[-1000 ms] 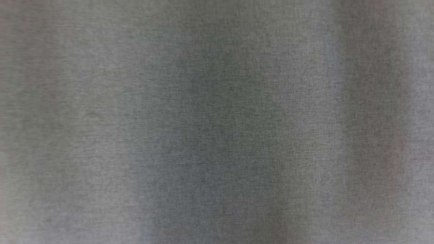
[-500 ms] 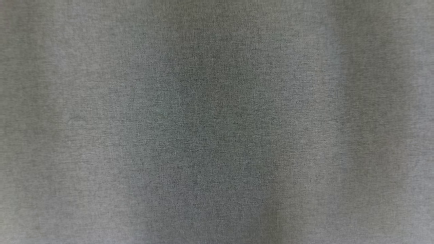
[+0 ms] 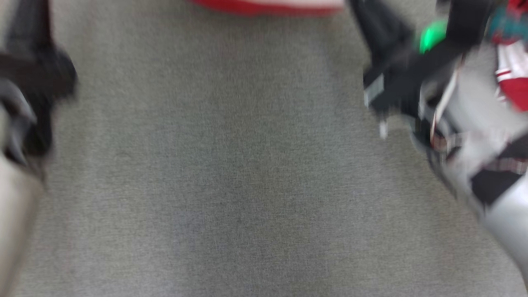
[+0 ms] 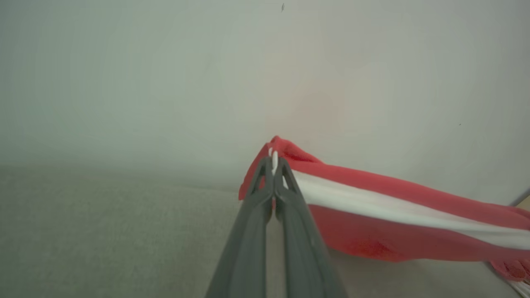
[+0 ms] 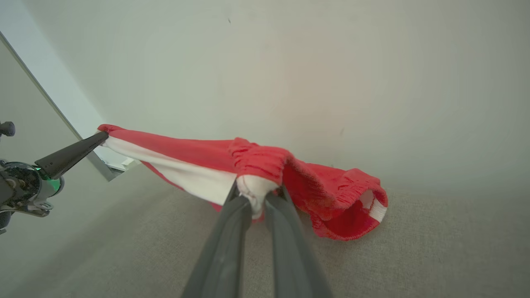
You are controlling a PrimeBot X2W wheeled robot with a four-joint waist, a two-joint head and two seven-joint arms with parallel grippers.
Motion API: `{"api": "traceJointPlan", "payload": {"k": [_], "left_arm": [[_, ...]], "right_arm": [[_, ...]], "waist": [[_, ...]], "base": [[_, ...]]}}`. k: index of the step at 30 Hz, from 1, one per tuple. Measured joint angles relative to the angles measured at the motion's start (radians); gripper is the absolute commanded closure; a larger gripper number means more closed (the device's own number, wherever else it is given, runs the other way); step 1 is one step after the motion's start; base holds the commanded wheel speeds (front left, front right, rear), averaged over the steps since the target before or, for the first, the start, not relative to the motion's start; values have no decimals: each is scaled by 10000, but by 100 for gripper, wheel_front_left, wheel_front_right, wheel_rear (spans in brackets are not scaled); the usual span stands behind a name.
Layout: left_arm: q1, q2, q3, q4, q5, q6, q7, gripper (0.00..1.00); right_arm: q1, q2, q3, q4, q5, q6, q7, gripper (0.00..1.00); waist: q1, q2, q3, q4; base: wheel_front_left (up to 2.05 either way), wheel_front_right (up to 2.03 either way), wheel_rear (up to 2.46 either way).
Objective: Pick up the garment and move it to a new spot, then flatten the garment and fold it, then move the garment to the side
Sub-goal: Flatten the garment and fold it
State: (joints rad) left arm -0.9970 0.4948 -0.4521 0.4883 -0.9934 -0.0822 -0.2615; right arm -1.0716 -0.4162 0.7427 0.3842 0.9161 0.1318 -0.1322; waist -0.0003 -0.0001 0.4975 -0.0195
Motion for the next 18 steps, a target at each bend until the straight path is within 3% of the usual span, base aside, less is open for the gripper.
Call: {"api": "traceJointPlan", "payload": {"k": [8, 18], "left_arm": [[5309, -821, 1603, -2558, 811, 729, 4, 100], [9309, -2305, 2493, -3340, 1546, 742, 6, 100]], "right_arm": [[4225, -734, -420, -1243, 316, 4, -274, 100], [8624, -671, -1377, -2341, -395, 4, -13, 100]], "waist": [[-2, -1, -1167, 31], [0, -1, -2429, 27]], "base": [[0, 0, 0], [0, 0, 0]]}}
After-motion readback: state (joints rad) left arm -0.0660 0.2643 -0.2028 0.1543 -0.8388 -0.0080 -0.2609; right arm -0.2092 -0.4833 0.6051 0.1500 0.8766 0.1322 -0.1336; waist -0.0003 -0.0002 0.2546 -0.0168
